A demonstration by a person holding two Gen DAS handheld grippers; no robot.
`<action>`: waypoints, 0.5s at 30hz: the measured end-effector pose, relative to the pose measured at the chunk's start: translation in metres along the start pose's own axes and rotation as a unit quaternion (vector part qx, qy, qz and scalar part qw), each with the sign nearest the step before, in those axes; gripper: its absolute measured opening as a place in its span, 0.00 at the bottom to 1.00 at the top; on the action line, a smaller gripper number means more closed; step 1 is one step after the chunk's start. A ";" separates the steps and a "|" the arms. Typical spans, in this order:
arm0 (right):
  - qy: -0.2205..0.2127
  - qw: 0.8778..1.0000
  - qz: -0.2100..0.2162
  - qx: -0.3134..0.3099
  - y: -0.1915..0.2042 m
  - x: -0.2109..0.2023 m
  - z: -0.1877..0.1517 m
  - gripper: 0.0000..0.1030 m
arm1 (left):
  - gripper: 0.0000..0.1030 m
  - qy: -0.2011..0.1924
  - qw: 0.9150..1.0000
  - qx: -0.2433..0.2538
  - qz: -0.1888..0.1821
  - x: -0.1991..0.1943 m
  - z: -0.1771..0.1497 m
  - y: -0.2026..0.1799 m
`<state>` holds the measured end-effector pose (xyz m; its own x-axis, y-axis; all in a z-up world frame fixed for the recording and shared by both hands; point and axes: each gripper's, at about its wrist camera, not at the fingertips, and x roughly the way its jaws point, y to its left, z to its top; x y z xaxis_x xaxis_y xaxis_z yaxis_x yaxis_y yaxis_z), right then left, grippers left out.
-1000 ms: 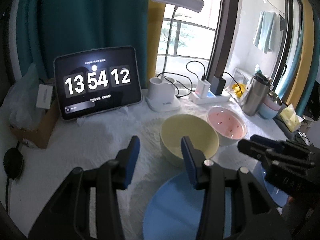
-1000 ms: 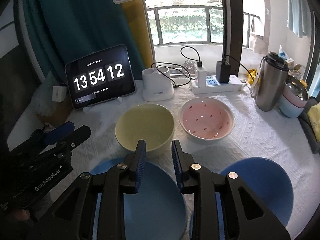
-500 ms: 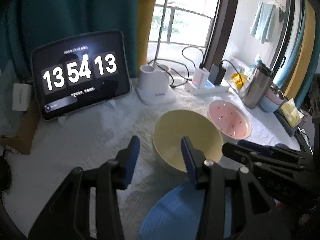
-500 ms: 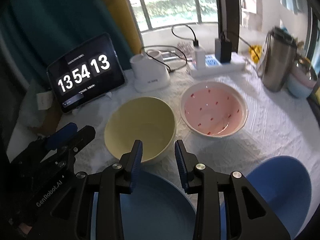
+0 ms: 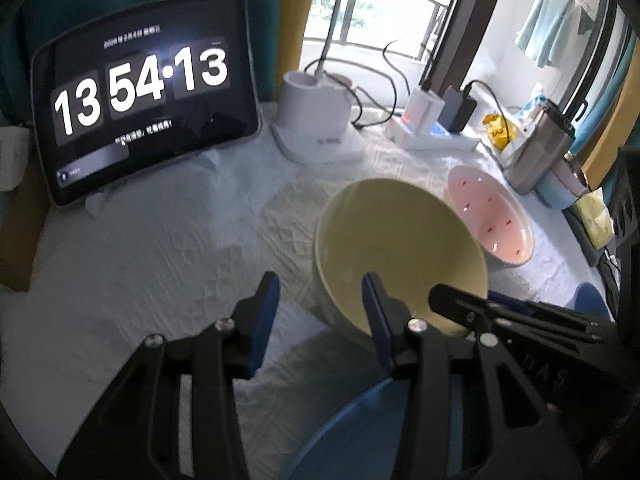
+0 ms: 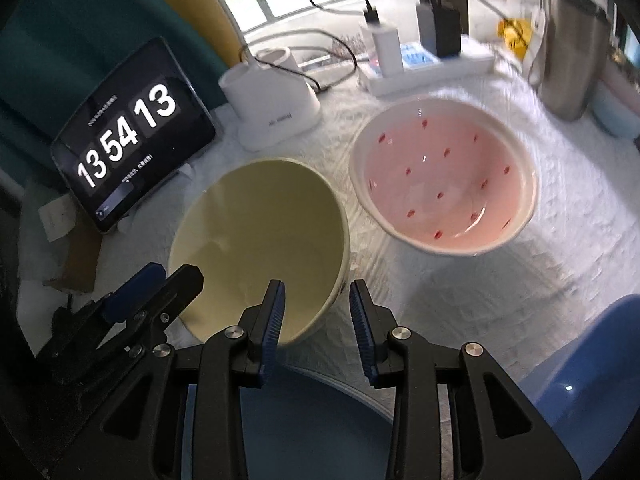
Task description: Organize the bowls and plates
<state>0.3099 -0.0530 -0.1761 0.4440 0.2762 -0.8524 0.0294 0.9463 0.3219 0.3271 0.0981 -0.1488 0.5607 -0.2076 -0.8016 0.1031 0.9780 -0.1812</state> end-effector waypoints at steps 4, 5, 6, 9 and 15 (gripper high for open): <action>0.003 1.000 -0.001 0.002 0.001 0.004 0.002 0.34 | 0.43 0.000 1.000 0.001 -0.005 0.004 -0.001 0.001; 0.003 1.000 -0.002 0.003 0.001 0.005 0.003 0.34 | 0.43 -0.003 1.000 0.003 -0.004 0.005 -0.001 0.001; 0.004 1.000 -0.001 0.003 0.001 0.006 0.003 0.33 | 0.42 -0.007 1.000 0.004 -0.005 0.005 -0.002 0.001; 0.001 1.000 -0.004 0.002 0.001 0.007 0.004 0.31 | 0.34 -0.012 1.000 0.010 -0.014 0.006 -0.003 0.000; -0.010 1.000 -0.007 -0.009 0.004 0.003 0.002 0.29 | 0.25 -0.019 0.999 0.028 -0.006 0.003 -0.005 -0.006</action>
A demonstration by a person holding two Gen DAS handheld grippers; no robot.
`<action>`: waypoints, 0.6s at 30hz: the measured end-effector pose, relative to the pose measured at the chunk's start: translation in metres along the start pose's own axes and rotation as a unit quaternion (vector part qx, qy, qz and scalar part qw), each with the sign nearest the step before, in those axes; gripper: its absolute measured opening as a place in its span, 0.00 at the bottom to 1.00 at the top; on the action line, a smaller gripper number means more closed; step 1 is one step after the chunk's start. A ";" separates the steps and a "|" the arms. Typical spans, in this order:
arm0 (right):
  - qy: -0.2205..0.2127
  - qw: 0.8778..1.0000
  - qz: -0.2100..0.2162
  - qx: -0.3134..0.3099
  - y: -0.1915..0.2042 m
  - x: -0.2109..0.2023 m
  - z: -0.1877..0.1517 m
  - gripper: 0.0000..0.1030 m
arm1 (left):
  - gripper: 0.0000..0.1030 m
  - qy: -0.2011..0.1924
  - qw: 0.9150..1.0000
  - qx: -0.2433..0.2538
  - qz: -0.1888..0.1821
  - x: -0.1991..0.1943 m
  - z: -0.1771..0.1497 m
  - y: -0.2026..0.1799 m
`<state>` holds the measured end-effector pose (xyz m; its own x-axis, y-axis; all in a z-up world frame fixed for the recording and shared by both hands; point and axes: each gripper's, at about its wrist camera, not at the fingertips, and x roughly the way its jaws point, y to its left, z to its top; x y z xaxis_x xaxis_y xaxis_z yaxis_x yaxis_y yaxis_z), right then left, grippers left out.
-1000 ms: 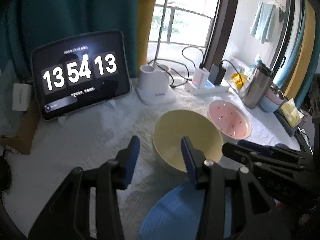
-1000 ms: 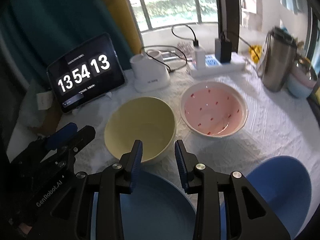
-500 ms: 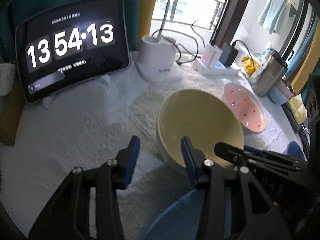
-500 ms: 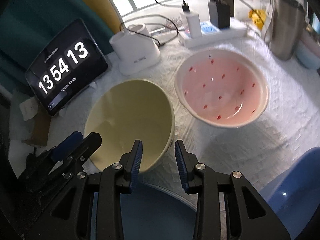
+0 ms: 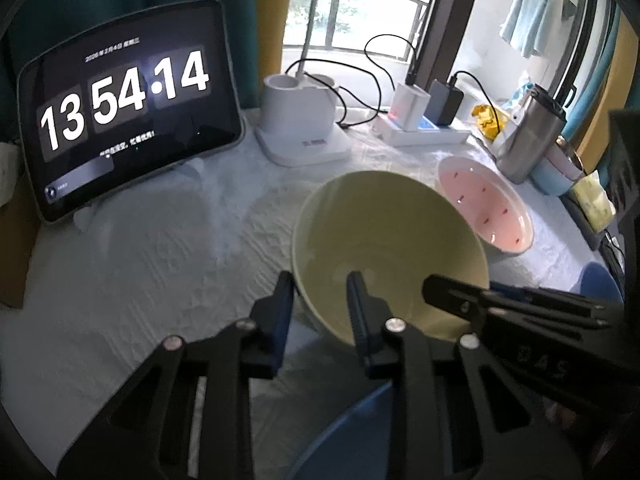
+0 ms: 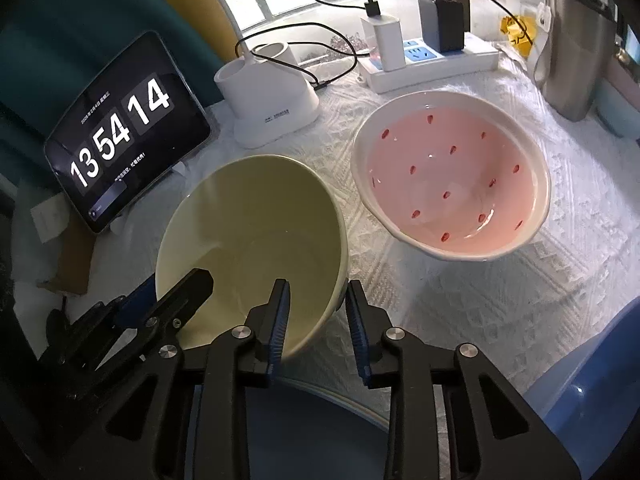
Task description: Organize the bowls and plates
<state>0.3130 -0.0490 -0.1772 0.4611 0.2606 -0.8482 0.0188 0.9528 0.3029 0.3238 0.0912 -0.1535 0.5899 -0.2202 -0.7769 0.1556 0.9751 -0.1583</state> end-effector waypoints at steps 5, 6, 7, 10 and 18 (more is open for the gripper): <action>-0.008 1.000 0.009 -0.011 0.002 -0.008 -0.004 0.27 | 0.25 -0.009 1.000 -0.003 -0.001 -0.010 -0.002 0.002; -0.009 1.000 0.011 -0.012 0.003 -0.009 -0.005 0.26 | 0.25 -0.013 1.000 -0.003 0.000 -0.013 -0.003 0.001; -0.013 1.000 0.013 -0.014 0.003 -0.012 -0.005 0.26 | 0.25 -0.016 1.000 -0.003 0.001 -0.016 -0.003 0.001; -0.021 1.000 0.016 -0.016 0.005 -0.020 -0.006 0.25 | 0.25 -0.030 1.000 -0.003 0.001 -0.027 -0.004 -0.001; -0.056 0.998 0.022 -0.027 0.010 -0.051 -0.011 0.25 | 0.25 -0.064 0.998 0.008 0.004 -0.058 -0.005 -0.012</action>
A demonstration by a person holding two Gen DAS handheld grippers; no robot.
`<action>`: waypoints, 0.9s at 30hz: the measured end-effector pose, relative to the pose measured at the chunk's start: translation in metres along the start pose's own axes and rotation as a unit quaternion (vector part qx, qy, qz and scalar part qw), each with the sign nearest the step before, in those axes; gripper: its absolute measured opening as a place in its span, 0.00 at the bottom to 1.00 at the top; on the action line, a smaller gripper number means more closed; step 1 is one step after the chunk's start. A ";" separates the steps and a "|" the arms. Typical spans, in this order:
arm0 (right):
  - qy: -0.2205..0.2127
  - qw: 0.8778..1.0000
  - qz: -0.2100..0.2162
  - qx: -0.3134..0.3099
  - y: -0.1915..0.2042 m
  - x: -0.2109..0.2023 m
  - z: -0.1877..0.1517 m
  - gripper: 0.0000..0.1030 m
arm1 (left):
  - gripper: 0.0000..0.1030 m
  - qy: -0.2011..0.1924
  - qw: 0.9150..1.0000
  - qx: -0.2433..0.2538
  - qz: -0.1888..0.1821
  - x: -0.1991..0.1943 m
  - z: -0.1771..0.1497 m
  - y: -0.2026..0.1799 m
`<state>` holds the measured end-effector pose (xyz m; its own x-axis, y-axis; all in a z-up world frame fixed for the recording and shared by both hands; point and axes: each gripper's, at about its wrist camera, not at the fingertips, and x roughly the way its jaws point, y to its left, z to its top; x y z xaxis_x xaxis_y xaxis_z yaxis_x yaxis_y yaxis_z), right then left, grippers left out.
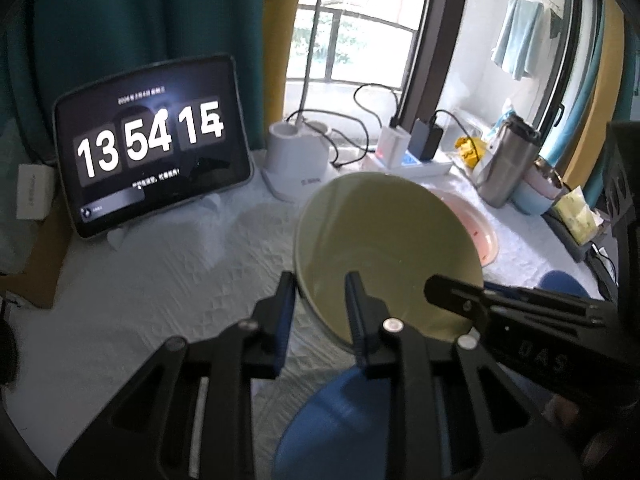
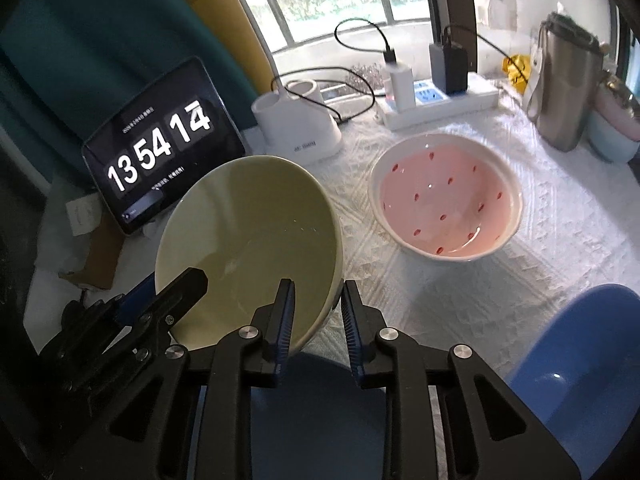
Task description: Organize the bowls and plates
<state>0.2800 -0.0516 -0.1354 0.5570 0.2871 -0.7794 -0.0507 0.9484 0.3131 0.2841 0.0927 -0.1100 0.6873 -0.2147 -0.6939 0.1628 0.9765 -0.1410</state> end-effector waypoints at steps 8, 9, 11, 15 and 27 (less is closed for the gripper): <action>-0.019 1.000 0.003 0.000 -0.002 -0.028 -0.007 0.25 | 0.25 -0.014 1.000 0.009 -0.003 -0.027 -0.003 -0.015; -0.021 1.000 0.003 0.000 -0.002 -0.031 -0.008 0.25 | 0.25 -0.016 1.000 0.010 -0.003 -0.031 -0.004 -0.017; -0.025 1.000 0.004 0.000 -0.002 -0.038 -0.011 0.25 | 0.25 -0.020 1.000 0.012 -0.004 -0.037 -0.004 -0.020; -0.036 0.999 0.004 0.000 -0.003 -0.053 -0.016 0.25 | 0.25 -0.028 0.999 0.016 -0.007 -0.049 -0.007 -0.030; -0.059 0.998 0.003 0.012 -0.023 -0.091 -0.032 0.25 | 0.25 -0.039 0.998 0.034 -0.019 -0.071 -0.014 -0.066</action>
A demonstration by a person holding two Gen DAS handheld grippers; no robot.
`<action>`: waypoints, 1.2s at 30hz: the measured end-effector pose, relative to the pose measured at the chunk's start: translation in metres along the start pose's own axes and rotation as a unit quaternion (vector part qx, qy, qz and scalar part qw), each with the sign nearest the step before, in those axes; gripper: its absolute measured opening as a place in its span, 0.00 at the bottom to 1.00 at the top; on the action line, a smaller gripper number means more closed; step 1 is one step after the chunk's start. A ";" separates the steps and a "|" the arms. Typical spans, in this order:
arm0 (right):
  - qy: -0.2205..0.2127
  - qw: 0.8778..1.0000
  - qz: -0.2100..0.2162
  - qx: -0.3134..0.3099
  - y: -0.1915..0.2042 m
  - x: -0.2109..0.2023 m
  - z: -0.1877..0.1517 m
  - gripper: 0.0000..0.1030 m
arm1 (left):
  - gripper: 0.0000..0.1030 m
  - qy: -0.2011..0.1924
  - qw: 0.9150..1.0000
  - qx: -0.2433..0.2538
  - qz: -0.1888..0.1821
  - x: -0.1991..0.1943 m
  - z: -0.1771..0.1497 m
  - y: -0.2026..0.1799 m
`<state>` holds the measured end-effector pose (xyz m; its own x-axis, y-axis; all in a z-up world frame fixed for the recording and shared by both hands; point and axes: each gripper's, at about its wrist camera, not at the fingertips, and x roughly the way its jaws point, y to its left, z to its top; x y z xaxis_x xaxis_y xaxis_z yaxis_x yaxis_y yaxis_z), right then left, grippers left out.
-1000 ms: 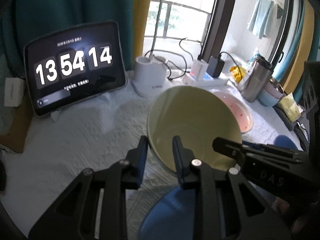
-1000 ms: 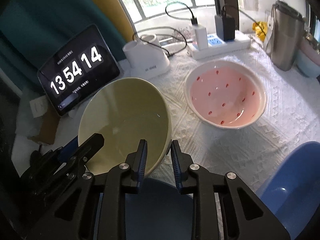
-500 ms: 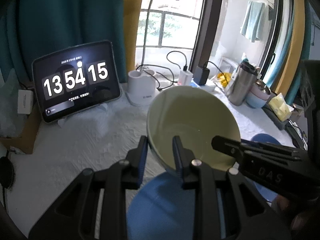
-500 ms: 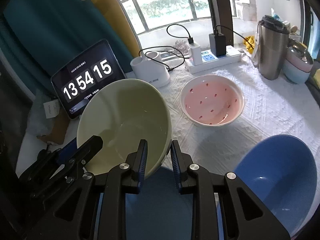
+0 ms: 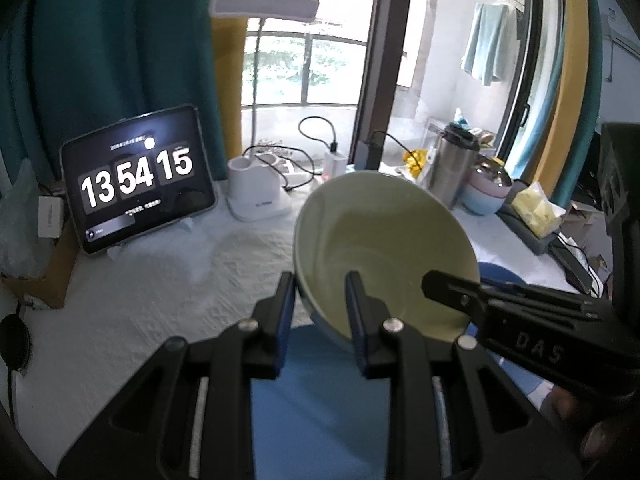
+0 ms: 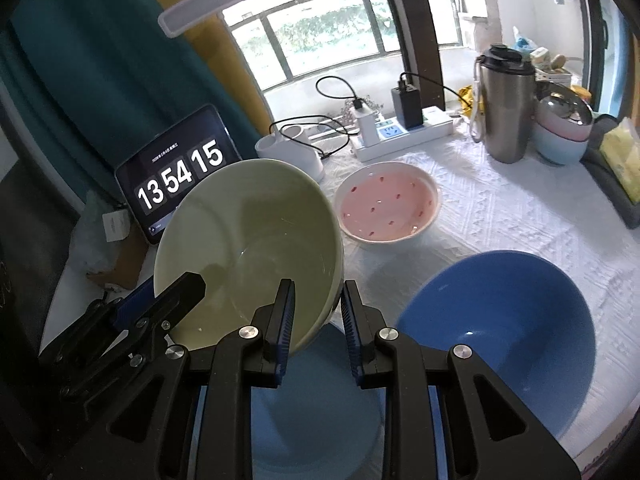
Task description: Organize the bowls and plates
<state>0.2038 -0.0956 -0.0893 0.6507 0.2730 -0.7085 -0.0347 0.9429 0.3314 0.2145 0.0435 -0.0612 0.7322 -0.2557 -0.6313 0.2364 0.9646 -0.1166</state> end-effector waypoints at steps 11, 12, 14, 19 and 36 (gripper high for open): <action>-0.011 1.000 -0.007 0.020 -0.036 -0.027 -0.008 0.25 | 0.25 0.005 1.000 0.016 -0.014 -0.003 -0.004 -0.042; -0.012 1.000 -0.008 0.022 -0.039 -0.030 -0.009 0.24 | 0.25 0.005 1.000 0.019 -0.015 -0.003 -0.004 -0.046; -0.014 1.000 -0.008 0.025 -0.045 -0.035 -0.010 0.24 | 0.25 0.006 1.000 0.023 -0.017 -0.004 -0.005 -0.055; -0.017 0.999 -0.010 0.036 -0.063 -0.045 -0.014 0.24 | 0.25 0.010 0.999 0.034 -0.021 -0.003 -0.008 -0.075; -0.004 0.998 -0.017 0.065 -0.112 -0.053 -0.034 0.24 | 0.25 0.042 0.997 0.050 -0.028 0.013 -0.025 -0.120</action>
<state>0.1477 -0.2090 -0.1101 0.6560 0.2396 -0.7157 0.0860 0.9184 0.3863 0.1798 -0.0736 -0.0751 0.6611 -0.2993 -0.6880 0.3415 0.9365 -0.0793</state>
